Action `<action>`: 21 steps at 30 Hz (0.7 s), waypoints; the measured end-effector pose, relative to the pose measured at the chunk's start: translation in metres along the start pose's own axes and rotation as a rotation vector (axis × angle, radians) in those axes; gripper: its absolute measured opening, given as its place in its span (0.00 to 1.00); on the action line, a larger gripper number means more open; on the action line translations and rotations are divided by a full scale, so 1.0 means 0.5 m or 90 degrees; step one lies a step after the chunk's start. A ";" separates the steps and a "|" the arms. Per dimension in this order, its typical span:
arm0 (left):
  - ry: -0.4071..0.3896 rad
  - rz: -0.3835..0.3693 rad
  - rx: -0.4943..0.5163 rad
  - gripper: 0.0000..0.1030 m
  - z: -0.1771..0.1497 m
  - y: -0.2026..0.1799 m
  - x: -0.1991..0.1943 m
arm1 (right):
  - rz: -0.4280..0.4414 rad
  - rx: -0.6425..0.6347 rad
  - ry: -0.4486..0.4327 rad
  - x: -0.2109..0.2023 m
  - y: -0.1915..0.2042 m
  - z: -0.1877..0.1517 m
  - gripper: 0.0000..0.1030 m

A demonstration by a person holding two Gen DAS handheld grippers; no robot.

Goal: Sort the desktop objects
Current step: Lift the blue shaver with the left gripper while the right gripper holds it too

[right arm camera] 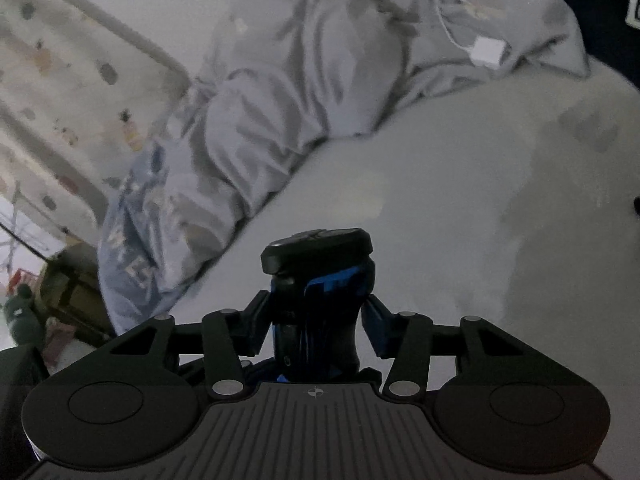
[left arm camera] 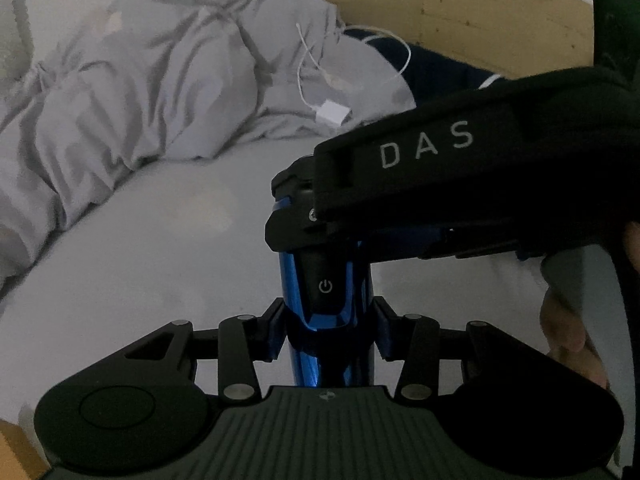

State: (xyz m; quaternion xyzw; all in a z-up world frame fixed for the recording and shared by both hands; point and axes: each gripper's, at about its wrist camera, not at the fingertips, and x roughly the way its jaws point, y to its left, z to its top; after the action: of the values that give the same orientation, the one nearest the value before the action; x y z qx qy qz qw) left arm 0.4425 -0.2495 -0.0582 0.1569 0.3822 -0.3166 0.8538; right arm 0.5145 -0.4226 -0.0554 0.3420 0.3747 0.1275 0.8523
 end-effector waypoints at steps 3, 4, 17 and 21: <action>-0.013 0.006 0.000 0.43 0.006 -0.004 -0.037 | 0.009 -0.012 -0.007 -0.032 0.030 -0.001 0.51; -0.018 0.008 0.001 0.43 0.008 -0.006 -0.050 | 0.011 -0.019 -0.008 -0.044 0.041 -0.001 0.51; -0.091 0.036 0.012 0.43 0.034 -0.043 -0.229 | 0.044 -0.081 -0.053 -0.214 0.174 -0.003 0.51; -0.116 0.040 0.015 0.43 0.038 -0.059 -0.281 | 0.053 -0.099 -0.069 -0.270 0.213 -0.003 0.51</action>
State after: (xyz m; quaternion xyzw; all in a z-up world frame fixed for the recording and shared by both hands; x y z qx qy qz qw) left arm 0.3626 -0.2222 0.0593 0.1491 0.2940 -0.3074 0.8927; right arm 0.4247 -0.4075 0.0907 0.2965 0.3025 0.1725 0.8893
